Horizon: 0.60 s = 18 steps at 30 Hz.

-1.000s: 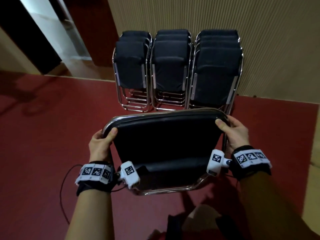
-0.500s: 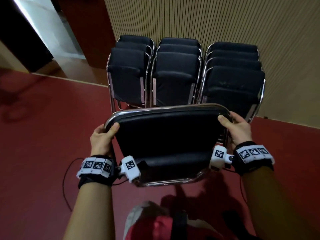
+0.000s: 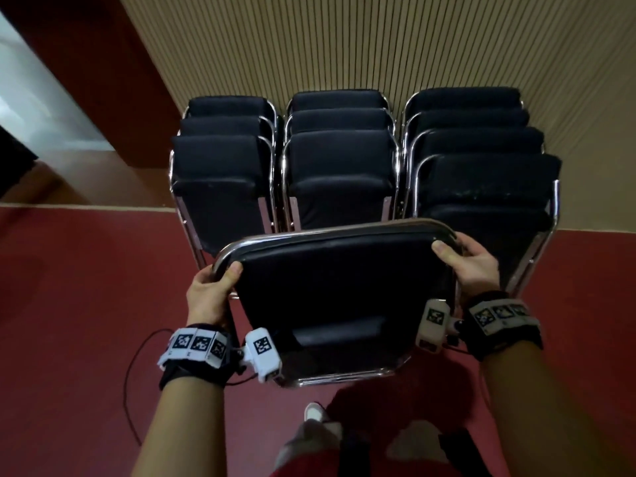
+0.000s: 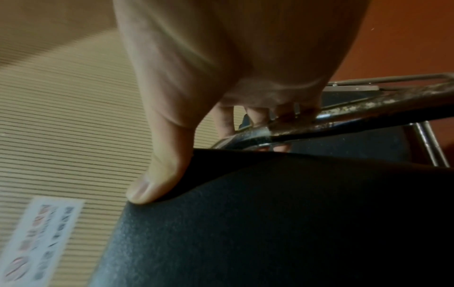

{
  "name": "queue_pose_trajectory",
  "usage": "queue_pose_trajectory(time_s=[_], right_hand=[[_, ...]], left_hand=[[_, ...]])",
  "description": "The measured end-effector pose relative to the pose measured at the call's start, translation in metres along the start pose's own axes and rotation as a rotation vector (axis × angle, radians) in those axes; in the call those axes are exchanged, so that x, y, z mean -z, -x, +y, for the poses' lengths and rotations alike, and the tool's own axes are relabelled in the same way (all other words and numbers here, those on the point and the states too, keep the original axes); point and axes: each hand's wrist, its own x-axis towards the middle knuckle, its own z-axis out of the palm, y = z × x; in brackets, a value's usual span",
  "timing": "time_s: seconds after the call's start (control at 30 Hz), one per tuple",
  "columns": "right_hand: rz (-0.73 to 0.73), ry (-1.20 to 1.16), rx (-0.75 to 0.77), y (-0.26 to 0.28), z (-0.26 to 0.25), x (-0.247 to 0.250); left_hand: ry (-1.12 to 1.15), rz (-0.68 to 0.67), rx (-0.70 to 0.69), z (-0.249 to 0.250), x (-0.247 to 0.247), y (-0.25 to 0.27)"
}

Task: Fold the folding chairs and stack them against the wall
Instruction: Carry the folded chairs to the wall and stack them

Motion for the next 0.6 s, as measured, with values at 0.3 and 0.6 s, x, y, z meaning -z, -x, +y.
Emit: queue_pose_trajectory(time_s=[0.3,0.6], right_hand=[[0.035,0.057,-0.052,-0.087,0.020,-0.062],[0.083,0.035,-0.199,-0.200,0.035,-0.109]], left_hand=[[-0.082,-0.094,0.046,0.013,-0.068,-0.142],[-0.190,-0.096,0.100,-0.015,-0.131,-0.249]])
